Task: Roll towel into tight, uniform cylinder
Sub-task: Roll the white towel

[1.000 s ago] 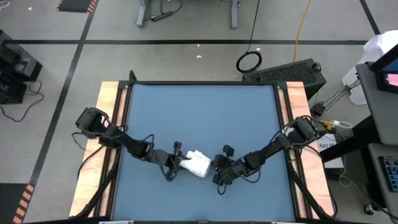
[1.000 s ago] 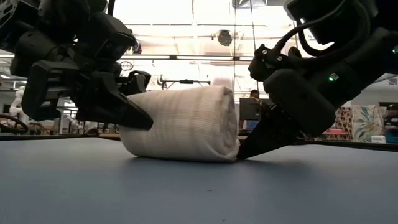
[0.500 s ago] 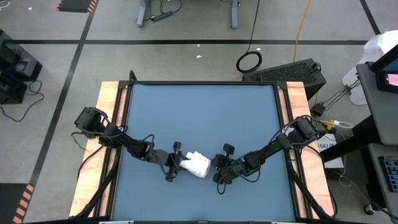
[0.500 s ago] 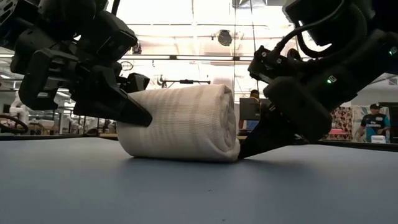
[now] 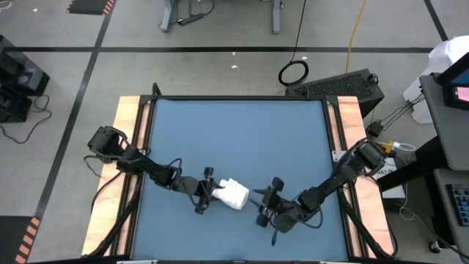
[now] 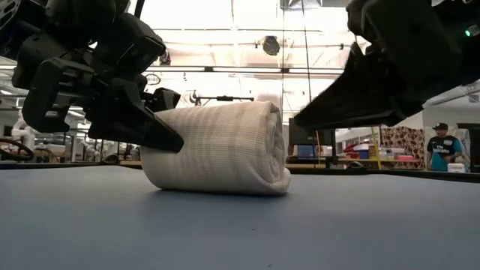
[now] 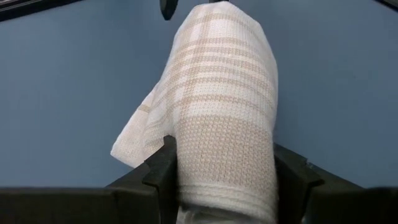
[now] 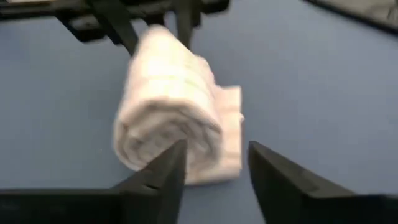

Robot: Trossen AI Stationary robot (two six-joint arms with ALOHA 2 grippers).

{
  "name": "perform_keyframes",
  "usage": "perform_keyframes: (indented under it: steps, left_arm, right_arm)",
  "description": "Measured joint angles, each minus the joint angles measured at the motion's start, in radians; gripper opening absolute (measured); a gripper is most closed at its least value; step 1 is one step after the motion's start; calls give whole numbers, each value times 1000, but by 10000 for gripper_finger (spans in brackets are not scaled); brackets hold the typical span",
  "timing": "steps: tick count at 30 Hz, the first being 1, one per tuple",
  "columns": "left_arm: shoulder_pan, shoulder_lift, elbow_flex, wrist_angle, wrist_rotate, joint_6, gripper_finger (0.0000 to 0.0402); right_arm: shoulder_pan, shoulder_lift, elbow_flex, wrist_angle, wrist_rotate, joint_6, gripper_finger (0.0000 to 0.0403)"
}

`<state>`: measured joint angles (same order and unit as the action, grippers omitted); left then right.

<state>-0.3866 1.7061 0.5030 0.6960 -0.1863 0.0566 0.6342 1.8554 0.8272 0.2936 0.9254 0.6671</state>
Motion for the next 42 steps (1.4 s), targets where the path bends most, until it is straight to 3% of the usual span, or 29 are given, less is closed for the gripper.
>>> perform_keyframes:
  steps: [8,12,16,21,27,31,36,42]
  left_arm:
    - [0,0,0,0,-5,0,176]
    - [0,0,0,0,-4,0,176]
    - [0,-1,0,1,-3,1,176]
    - [0,-2,0,-5,-2,3,176]
    - [0,-2,0,-7,-3,2,176]
    - [1,-2,1,-8,-6,5,176]
    - [0,-2,1,-9,-15,9,176]
    - [0,-2,3,-19,-15,12,176]
  right_arm:
    - [-1,129,-1,463,18,-323,317]
    - [-21,176,23,503,15,-340,359]
    - [-38,242,103,493,-11,-423,358]
    - [-49,306,207,407,45,-468,319]
    - [-50,310,245,242,77,-293,243]
    - [-50,306,247,171,51,-179,216]
    - [-43,307,246,159,34,-174,227]
    - [-14,311,242,207,52,-332,303]
